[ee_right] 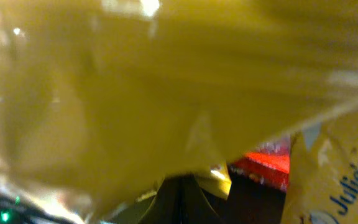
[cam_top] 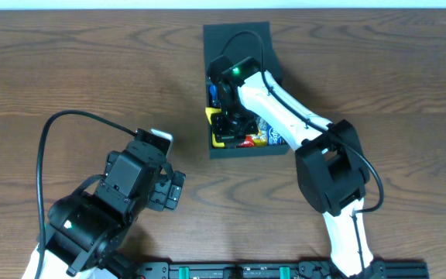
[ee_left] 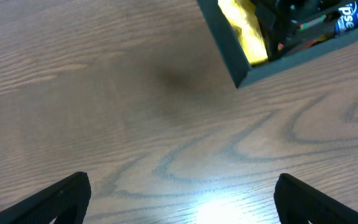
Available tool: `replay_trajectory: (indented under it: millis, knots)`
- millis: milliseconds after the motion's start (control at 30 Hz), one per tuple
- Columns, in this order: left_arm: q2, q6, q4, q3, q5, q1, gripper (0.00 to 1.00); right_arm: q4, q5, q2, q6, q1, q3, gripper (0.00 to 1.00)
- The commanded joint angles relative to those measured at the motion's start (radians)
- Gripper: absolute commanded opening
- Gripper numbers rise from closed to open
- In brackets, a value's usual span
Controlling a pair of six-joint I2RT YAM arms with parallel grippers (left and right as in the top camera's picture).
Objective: Pack container
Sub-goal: 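Push the bar down into the box with right gripper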
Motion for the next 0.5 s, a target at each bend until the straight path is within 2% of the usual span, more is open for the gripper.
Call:
replay_trajectory:
  millis: [0, 200, 467]
  knots:
    - [0.001, 0.014, -0.001, 0.002, -0.003, 0.003, 0.95, -0.04, -0.045, 0.014, -0.01, 0.037, -0.001, 0.02]
    - [0.001, 0.014, -0.001, 0.002, -0.003, 0.003, 0.95, -0.129, -0.051, 0.011, -0.043, 0.084, -0.001, 0.02]
    - [0.001, 0.014, -0.001, 0.002, -0.003, 0.003, 0.95, -0.15, -0.042, -0.053, -0.069, 0.177, -0.001, 0.01]
